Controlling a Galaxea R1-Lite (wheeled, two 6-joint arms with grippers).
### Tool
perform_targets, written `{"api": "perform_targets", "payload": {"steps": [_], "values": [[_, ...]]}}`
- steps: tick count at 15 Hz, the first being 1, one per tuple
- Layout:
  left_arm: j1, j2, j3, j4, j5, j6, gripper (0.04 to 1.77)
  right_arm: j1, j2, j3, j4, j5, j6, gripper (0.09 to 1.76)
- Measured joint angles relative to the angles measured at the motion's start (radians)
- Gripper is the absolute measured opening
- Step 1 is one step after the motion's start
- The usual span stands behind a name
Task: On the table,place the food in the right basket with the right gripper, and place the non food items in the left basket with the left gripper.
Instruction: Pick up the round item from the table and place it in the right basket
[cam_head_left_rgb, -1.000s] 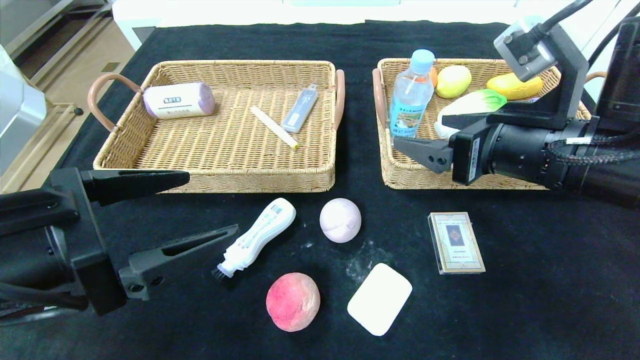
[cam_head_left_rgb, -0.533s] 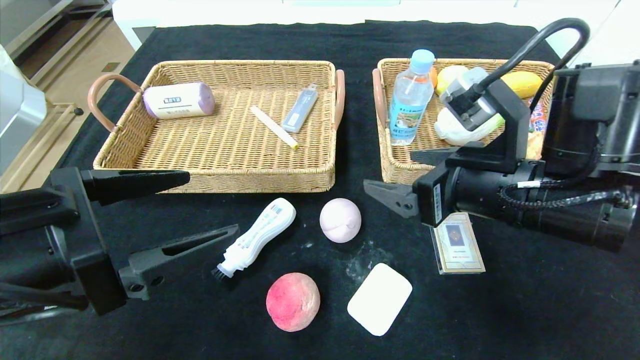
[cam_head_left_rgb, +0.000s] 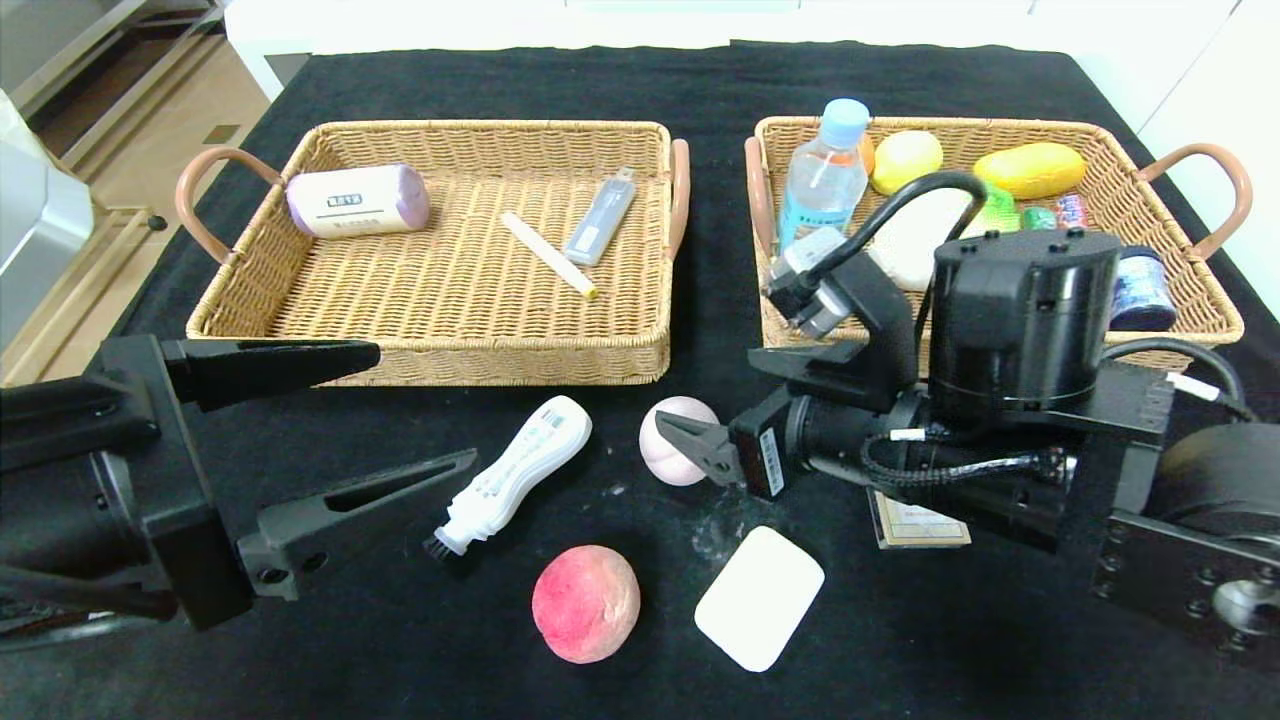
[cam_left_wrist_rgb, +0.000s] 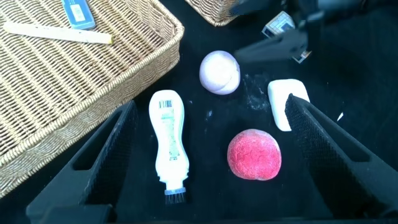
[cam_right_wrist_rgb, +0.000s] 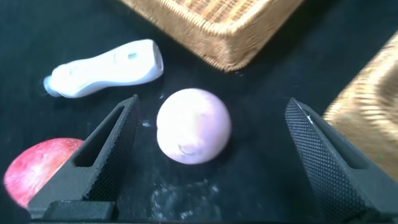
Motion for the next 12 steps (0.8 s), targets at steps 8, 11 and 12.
{"api": "perform_targets", "payload": {"steps": [8,11,12], "values": [[0.000,-0.005,-0.001,0.000,0.000,0.000,1.72,0.028,0.134,-0.007,-0.116,-0.045,0.001,1.70],[0.000,-0.005,-0.001,0.000,0.000,-0.001,1.72,0.035,0.167,-0.013,-0.123,-0.048,0.001,1.70],[0.000,-0.005,-0.001,0.000,0.000,-0.001,1.72,0.035,0.177,-0.014,-0.132,-0.048,0.001,1.70]]}}
